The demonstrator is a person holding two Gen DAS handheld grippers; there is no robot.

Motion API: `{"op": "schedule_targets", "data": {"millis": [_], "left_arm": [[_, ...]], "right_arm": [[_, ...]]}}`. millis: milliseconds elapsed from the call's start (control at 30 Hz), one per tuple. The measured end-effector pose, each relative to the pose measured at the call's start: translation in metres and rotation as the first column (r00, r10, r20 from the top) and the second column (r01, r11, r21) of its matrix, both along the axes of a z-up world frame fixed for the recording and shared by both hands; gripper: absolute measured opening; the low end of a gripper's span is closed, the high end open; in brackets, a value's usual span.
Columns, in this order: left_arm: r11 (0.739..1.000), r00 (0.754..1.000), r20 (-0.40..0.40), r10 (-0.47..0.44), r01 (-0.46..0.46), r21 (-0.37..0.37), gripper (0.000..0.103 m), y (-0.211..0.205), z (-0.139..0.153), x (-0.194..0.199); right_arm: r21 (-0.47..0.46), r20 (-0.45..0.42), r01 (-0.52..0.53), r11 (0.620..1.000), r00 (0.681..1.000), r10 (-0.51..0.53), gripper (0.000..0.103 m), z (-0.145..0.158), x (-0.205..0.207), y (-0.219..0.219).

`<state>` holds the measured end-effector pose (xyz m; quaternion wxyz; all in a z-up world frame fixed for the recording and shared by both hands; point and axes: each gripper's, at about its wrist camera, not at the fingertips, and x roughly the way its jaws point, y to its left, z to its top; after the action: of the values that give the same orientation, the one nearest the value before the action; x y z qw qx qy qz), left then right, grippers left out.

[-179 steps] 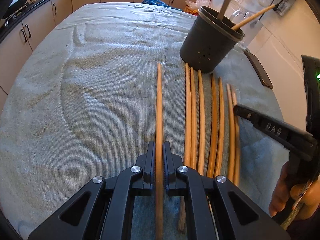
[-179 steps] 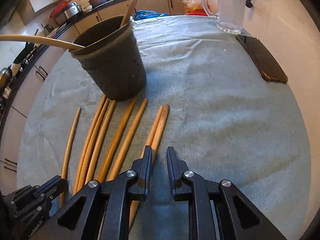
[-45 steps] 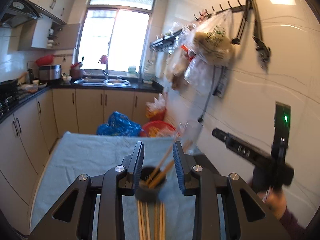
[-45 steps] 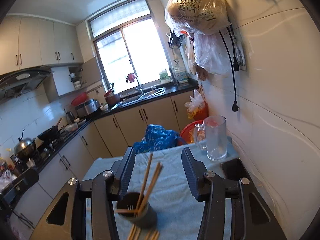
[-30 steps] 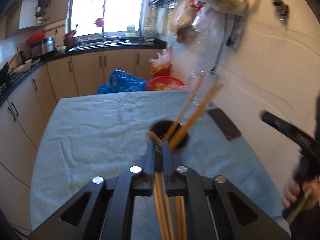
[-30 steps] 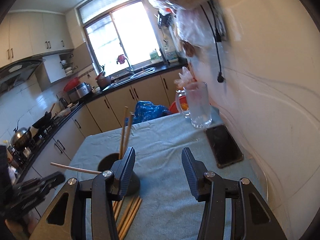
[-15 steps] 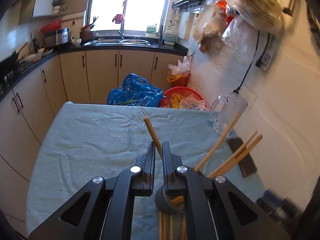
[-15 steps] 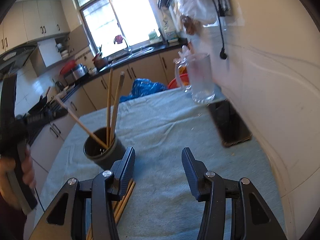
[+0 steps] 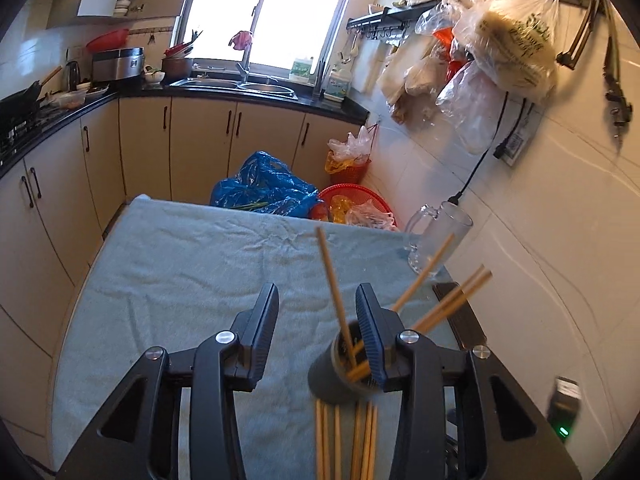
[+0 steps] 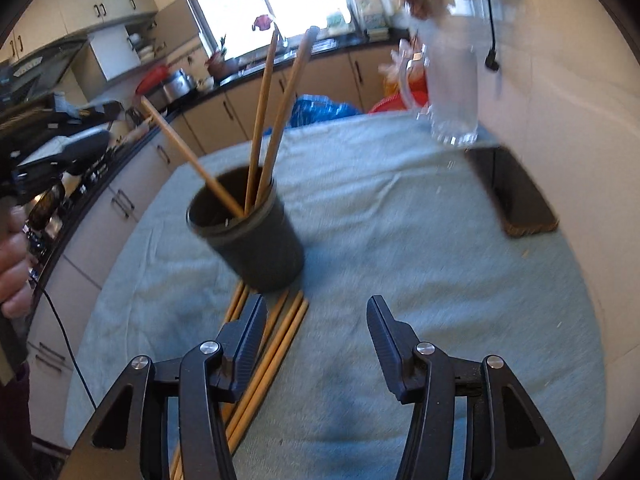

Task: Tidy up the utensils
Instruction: 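Move both grippers back down to the remaining chopsticks on the towel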

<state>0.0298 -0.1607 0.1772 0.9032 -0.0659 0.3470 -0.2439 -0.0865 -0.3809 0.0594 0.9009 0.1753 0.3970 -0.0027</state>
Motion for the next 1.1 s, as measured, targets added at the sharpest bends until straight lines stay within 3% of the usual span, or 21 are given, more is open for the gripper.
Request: {"op": "schedule_targets", "data": {"millis": [133,300,400,467,600,700,800,867,1100], "left_arm": [[1.0,1.0,-0.003,-0.011,0.011,0.0,0.041,0.024,-0.012,-0.033],[0.994,0.993,-0.093,-0.075,0.082,0.078,0.041,0.02,-0.074,-0.066],[0.988,0.976,-0.186,-0.109,0.127,0.09,0.032,0.01,-0.114,-0.075],[0.98,0.97,-0.207,-0.126,0.154,0.124,0.026,-0.001,-0.135,-0.08],[0.971,0.961,-0.237,-0.145,0.185,0.154,0.024,-0.017,-0.16,-0.081],[0.959,0.955,-0.254,-0.152,0.206,0.197,0.017,-0.028,-0.174,-0.079],[0.954,0.957,-0.246,-0.156,0.211,0.212,0.016,-0.034,-0.177,-0.079],[0.952,0.955,-0.251,-0.16,0.216,0.218,0.014,-0.035,-0.177,-0.077],[0.968,0.948,-0.283,-0.144,0.195,0.158,0.014,-0.026,-0.18,-0.068]], "right_arm": [[0.012,-0.055,-0.036,0.999,0.998,0.037,0.057,-0.019,-0.001,0.013],[-0.019,-0.11,-0.082,0.996,0.991,0.08,0.056,-0.042,-0.002,0.038],[-0.071,-0.138,-0.092,0.993,0.987,0.081,0.056,-0.052,0.0,0.052],[-0.141,-0.131,-0.097,0.985,0.988,0.079,0.056,-0.054,-0.001,0.063],[-0.227,-0.118,-0.087,0.97,0.991,0.061,0.055,-0.054,-0.001,0.073],[-0.241,-0.118,-0.084,0.967,0.991,0.057,0.055,-0.054,-0.001,0.072],[-0.261,-0.158,-0.085,0.962,0.986,0.044,0.054,-0.059,0.0,0.068],[-0.263,-0.139,-0.081,0.961,0.989,0.045,0.054,-0.058,-0.004,0.067],[-0.26,-0.137,-0.078,0.963,0.99,0.044,0.054,-0.063,-0.001,0.064]]}}
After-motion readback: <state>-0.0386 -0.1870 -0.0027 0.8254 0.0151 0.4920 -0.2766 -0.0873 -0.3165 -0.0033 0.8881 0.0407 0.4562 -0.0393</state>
